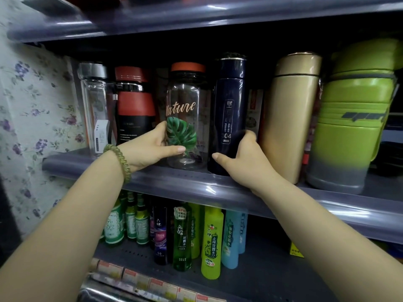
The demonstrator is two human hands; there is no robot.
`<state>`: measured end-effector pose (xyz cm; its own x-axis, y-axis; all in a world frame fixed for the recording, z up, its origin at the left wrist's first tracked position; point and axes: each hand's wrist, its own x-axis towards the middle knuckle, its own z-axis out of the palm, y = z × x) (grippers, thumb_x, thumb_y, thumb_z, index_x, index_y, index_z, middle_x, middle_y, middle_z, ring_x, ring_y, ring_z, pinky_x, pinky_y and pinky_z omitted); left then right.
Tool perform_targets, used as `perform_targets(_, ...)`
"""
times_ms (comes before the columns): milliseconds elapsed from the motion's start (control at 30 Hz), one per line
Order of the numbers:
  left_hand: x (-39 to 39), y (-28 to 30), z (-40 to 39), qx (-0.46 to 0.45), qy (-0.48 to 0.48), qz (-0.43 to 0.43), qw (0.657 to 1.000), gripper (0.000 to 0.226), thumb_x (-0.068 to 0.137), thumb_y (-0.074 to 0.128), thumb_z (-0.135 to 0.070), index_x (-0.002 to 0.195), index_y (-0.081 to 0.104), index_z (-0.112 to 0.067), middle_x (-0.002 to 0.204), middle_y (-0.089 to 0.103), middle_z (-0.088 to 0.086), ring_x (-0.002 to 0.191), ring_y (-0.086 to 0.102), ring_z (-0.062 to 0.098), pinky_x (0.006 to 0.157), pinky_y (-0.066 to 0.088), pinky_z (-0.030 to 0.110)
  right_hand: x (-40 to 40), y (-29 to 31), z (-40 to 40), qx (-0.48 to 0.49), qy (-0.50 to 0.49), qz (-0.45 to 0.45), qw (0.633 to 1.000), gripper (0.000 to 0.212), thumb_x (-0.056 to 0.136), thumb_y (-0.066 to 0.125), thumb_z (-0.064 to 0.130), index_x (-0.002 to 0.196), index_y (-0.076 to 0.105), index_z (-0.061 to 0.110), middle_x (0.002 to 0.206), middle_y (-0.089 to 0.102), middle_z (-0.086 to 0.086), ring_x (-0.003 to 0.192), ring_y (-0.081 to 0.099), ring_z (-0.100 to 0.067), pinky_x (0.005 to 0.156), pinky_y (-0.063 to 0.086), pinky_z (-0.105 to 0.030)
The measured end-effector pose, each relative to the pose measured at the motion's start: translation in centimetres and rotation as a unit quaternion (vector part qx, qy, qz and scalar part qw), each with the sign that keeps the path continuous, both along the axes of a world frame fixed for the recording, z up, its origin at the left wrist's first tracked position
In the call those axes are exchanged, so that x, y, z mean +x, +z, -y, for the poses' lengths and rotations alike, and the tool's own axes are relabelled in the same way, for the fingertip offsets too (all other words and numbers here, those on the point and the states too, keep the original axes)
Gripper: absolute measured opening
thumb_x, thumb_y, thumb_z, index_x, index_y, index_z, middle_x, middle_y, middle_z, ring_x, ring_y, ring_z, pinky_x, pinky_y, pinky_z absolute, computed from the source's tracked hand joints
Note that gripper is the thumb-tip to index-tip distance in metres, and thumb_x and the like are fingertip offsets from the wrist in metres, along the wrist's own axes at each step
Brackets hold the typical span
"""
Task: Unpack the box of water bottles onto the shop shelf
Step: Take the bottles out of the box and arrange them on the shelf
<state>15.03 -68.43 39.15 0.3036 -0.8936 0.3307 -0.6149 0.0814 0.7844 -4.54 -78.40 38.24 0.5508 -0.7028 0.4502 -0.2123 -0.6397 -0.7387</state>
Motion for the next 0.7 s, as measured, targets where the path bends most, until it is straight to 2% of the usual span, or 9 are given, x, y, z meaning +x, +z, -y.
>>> perform_targets(133, -0.3, -0.1, -0.2, -0.008, 0.001, 0.003, 1.0, 0.069, 0.088, 0.062, -0.009, 0.146, 0.025, -0.02, 0.132, 0.051, -0.013, 0.113, 0.053, -0.008, 0.087, 0.043, 0.002, -0.2, 0.1, -0.4, -0.012, -0.018, -0.018, 1.0, 0.064, 0.085, 0.07, 0.025, 0.13, 0.031, 0.002, 0.134, 0.05, -0.012, 0.119, 0.052, -0.026, 0.085, 0.041, -0.025)
perform_targets(200, -0.5, 0.0, -0.4, -0.014, -0.001, 0.005, 1.0, 0.071, 0.088, 0.063, -0.01, 0.146, 0.024, -0.024, 0.128, 0.052, -0.016, 0.113, 0.054, -0.009, 0.092, 0.043, 0.005, -0.2, 0.3, -0.7, -0.024, -0.03, -0.034, 0.999, 0.068, 0.086, 0.069, 0.027, 0.134, 0.029, 0.0, 0.135, 0.05, -0.015, 0.12, 0.052, -0.028, 0.085, 0.042, -0.026)
perform_targets(300, -0.2, 0.3, -0.6, -0.013, 0.011, 0.025, 1.0, 0.074, 0.084, 0.068, -0.015, 0.145, 0.028, -0.023, 0.134, 0.052, -0.011, 0.123, 0.051, 0.001, 0.111, 0.037, 0.027, -0.2, 0.5, -1.2, -0.043, -0.052, -0.053, 0.996, 0.081, 0.086, 0.068, 0.028, 0.143, 0.018, -0.003, 0.138, 0.046, -0.019, 0.124, 0.049, -0.03, 0.087, 0.043, -0.028)
perform_targets(367, -0.5, 0.5, -0.8, -0.018, 0.027, 0.036, 0.999, 0.074, 0.081, 0.072, -0.017, 0.143, 0.031, -0.022, 0.138, 0.05, -0.008, 0.127, 0.049, 0.005, 0.114, 0.034, 0.033, -0.2, 0.4, -1.5, -0.053, -0.064, -0.047, 0.995, 0.096, 0.086, 0.069, 0.028, 0.149, 0.002, -0.001, 0.147, 0.039, -0.017, 0.132, 0.043, -0.029, 0.1, 0.04, -0.03)
perform_targets(500, -1.5, 0.3, -1.7, -0.03, 0.052, 0.027, 0.998, 0.087, 0.081, 0.071, -0.014, 0.15, 0.019, -0.016, 0.154, 0.031, 0.0, 0.135, 0.035, 0.006, 0.11, 0.028, 0.02, -0.7, -0.1, -2.2, -0.097, -0.071, -0.008, 0.993, 0.097, 0.087, 0.066, 0.025, 0.151, -0.004, 0.003, 0.156, 0.025, -0.013, 0.142, 0.029, -0.025, 0.114, 0.029, -0.03)
perform_targets(567, -1.8, -0.3, -2.6, -0.042, 0.075, 0.019, 0.996, 0.096, 0.08, 0.072, -0.016, 0.153, 0.01, -0.015, 0.158, 0.023, 0.003, 0.142, 0.029, 0.012, 0.112, 0.028, 0.024, -1.1, -0.5, -2.9, -0.123, -0.069, 0.001, 0.99, 0.098, 0.089, 0.064, 0.027, 0.15, -0.009, 0.005, 0.16, 0.013, -0.01, 0.146, 0.019, -0.021, 0.114, 0.02, -0.024)
perform_targets(633, -2.2, -0.9, -3.8, -0.08, 0.104, 0.01, 0.991, 0.09, 0.081, 0.072, -0.018, 0.152, 0.016, -0.017, 0.154, 0.032, 0.001, 0.139, 0.037, 0.013, 0.113, 0.032, 0.03, -1.6, -1.1, -3.9, -0.153, -0.068, 0.014, 0.986, 0.096, 0.09, 0.063, 0.028, 0.151, -0.009, 0.008, 0.161, 0.006, -0.005, 0.147, 0.011, -0.014, 0.11, 0.011, -0.015)
perform_targets(700, -2.2, -1.3, -5.1, -0.151, 0.141, 0.014, 0.978, 0.07, 0.082, 0.071, -0.018, 0.143, 0.036, -0.02, 0.139, 0.052, -0.003, 0.125, 0.052, 0.009, 0.106, 0.042, 0.029, -1.9, -1.6, -5.1, -0.201, -0.068, 0.064, 0.975, 0.089, 0.091, 0.062, 0.025, 0.152, 0.0, 0.009, 0.16, 0.011, -0.002, 0.142, 0.01, -0.002, 0.108, 0.006, -0.005)
